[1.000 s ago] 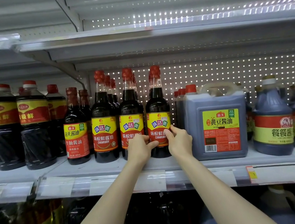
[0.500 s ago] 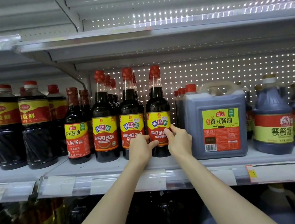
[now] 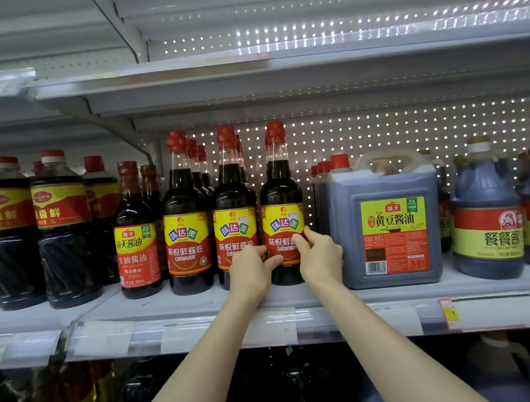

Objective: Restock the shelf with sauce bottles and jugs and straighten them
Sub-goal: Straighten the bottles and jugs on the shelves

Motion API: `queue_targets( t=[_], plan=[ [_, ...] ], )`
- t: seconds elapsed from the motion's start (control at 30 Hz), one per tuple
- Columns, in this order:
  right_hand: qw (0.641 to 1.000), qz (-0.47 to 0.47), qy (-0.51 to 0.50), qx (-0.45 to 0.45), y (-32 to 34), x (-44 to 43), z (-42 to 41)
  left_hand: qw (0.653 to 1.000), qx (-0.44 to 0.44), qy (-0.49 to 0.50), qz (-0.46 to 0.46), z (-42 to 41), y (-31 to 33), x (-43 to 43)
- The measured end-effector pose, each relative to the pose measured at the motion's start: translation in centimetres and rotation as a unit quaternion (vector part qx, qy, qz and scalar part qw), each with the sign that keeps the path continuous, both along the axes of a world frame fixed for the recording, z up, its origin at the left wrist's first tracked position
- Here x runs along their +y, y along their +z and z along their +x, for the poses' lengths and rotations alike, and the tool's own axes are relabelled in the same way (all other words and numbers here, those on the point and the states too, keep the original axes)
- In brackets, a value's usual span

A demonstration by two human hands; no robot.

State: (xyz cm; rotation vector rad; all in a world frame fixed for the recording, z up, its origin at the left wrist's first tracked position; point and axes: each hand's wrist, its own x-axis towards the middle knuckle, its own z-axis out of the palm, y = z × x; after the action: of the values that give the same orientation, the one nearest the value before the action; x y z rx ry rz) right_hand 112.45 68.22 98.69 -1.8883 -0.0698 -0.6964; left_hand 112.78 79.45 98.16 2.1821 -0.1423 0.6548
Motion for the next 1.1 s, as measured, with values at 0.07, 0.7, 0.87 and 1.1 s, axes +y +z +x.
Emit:
queue_targets(
  t=[0.07, 0.7, 0.87, 1.1],
  plan=[
    [1.0, 0.001, -0.001, -0.003, 0.0, 0.0, -0.1, 1.0, 0.0, 0.0, 0.0, 0.0, 0.0, 0.0],
    [1.0, -0.008, 0.005, -0.001, 0.2, 0.1, -0.4, 0.999, -0.029, 0.002, -0.034, -0.3, 0.0, 0.0],
    [0.997, 0.033, 0.063, 0.011, 0.5, -0.3, -1.2, 0.997, -0.062, 0.038, -0.027, -0.9, 0.1, 0.4],
    [0.994, 0.07, 0.064, -0.061, 1.0, -3.8, -4.1, 0.99, -0.118, 0.061, -0.04, -3.1, 1.3, -1.0]
  ],
)
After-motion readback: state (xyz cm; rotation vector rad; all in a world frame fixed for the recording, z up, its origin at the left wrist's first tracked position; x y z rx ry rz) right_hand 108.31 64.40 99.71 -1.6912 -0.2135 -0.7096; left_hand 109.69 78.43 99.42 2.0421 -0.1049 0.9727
